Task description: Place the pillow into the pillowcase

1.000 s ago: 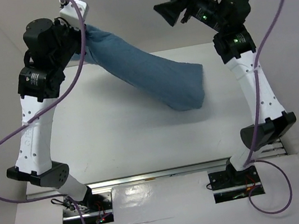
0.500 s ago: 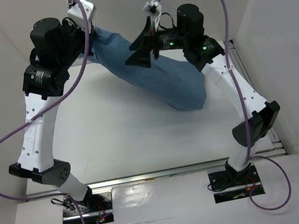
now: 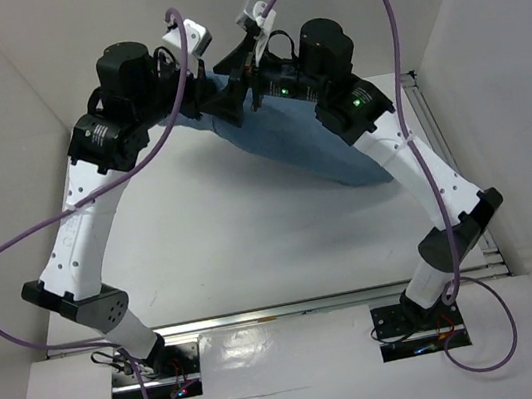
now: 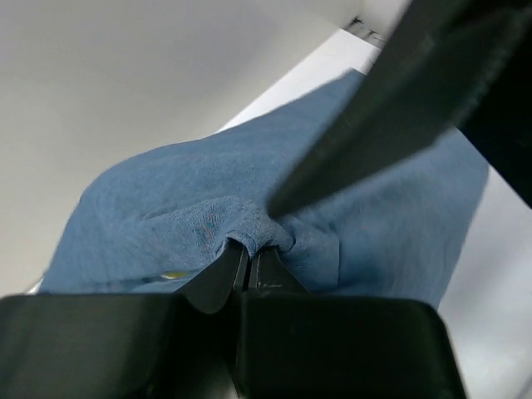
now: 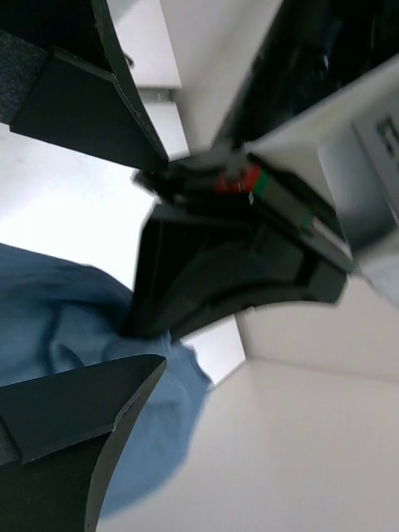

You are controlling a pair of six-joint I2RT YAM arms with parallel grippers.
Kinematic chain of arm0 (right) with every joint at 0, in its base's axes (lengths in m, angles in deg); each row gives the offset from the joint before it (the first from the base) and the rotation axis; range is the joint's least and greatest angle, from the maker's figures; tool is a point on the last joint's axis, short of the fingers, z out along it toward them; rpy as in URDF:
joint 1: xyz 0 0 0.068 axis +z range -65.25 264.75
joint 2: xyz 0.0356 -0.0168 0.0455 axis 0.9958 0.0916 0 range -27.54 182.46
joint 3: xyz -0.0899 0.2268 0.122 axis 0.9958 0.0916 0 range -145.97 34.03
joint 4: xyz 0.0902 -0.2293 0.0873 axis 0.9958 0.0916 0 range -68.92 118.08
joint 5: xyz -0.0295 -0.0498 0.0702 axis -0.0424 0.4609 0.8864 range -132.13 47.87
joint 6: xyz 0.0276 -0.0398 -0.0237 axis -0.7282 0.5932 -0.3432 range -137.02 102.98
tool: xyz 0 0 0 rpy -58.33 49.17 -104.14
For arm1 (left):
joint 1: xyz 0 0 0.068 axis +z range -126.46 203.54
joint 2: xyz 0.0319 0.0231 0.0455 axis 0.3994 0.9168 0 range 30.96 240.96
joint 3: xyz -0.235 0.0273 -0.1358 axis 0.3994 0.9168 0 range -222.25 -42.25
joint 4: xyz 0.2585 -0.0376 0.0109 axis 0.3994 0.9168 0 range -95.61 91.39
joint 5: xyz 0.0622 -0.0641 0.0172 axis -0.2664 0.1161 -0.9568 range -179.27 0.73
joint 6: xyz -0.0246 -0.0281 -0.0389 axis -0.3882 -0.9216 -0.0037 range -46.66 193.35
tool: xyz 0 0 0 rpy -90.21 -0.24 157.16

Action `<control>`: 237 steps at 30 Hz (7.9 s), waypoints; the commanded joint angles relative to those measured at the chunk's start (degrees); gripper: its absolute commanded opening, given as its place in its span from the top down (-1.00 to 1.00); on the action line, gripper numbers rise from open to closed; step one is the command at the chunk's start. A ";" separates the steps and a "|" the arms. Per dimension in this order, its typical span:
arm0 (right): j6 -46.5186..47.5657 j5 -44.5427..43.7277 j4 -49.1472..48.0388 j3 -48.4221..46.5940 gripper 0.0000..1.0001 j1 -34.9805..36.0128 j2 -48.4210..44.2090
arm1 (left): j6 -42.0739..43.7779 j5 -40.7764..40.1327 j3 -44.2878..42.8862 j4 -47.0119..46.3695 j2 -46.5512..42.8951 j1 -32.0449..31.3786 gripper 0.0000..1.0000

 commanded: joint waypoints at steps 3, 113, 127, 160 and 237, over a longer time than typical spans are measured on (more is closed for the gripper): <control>4.86 -10.31 -4.99 1.03 -0.97 1.30 -3.58 | -2.88 6.49 -0.34 -3.51 -4.11 -0.35 1.00; 7.50 -10.84 0.37 9.73 1.00 -9.86 -23.26 | -27.41 24.51 20.48 -15.64 -6.04 23.92 -0.56; 8.02 -11.98 0.37 11.49 1.00 -9.86 -25.63 | -23.27 13.97 17.93 -14.06 -2.34 19.25 -0.31; 7.58 -12.86 -0.15 12.10 1.00 -10.39 -27.22 | -28.02 28.99 24.79 -22.85 -2.71 20.30 -0.52; 26.48 -24.21 -27.48 32.92 0.97 -12.67 -36.00 | 1.08 -3.96 9.32 -25.23 -22.92 20.30 1.00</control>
